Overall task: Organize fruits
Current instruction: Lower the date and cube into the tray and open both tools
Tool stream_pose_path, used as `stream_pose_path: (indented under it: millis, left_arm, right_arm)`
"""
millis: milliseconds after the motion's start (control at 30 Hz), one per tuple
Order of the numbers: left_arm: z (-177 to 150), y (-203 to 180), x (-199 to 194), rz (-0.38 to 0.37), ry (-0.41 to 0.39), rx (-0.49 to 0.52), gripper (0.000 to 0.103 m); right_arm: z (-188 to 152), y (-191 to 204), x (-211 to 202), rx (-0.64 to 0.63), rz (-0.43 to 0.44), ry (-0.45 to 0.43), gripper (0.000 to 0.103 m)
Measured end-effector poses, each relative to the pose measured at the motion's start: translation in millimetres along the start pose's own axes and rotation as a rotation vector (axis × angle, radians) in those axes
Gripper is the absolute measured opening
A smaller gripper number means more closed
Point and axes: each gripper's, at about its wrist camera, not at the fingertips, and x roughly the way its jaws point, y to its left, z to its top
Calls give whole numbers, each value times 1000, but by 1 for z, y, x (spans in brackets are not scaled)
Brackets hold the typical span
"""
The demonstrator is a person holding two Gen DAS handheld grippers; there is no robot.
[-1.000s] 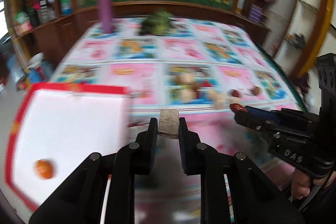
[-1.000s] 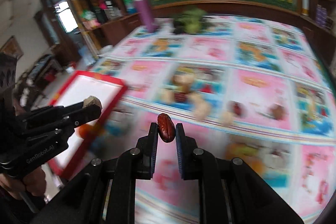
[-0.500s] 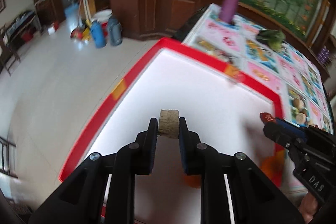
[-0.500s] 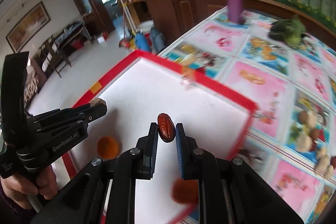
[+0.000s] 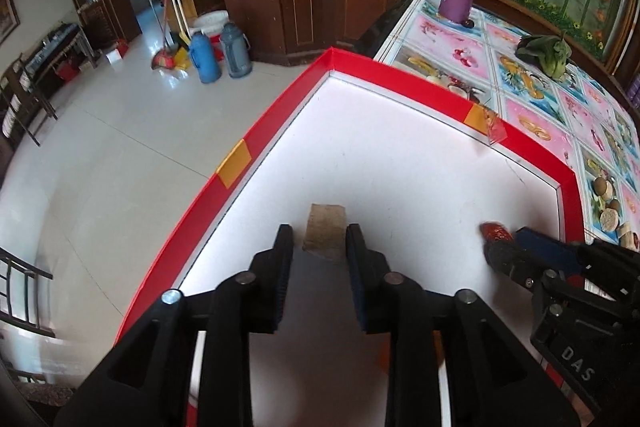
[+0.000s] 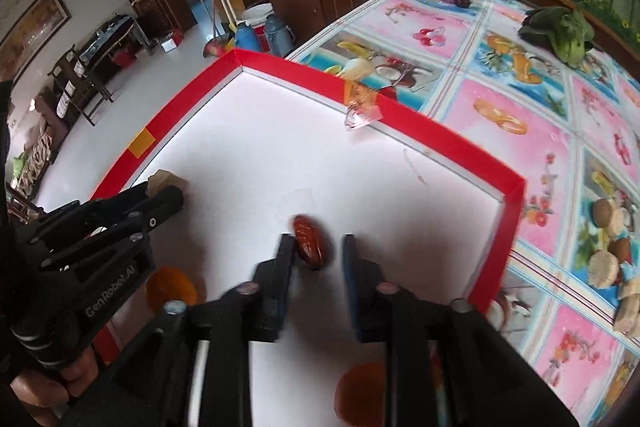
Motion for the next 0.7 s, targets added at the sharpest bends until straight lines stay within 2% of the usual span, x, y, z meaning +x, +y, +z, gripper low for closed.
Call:
stream_pose_path:
  millis: [67,133,200,400,567,633,700]
  left_arm:
    - [-3,-4,-10,23,-31,16,38]
    - [-5,-9,-24,44,-75,28,52]
    - [-9,-15,-41,60,-124,48,58]
    - [-16,-34,-88,49,-230,82,62]
    - [-23,-51,-118,32,-285,108,63]
    - [-25,-59,-130,28,-307,119,75]
    - [-29,-66,-142,36,-342,129,81]
  right_arm:
    - [-3,-1,-13,-4,-1,-40,51]
    - [-9,-3,-31,-1,7,-97,52]
    - [-13,-5,-44,-1,13,-130,52]
    - [-32,-11,-89,-6,-11,-228,52]
    - [-47,-20,-120,-2,-28,-284,52]
    - [-53,-25,-130,-6,-37,-300,52]
    - [-61,-30,-140,-8,-50,-319,52]
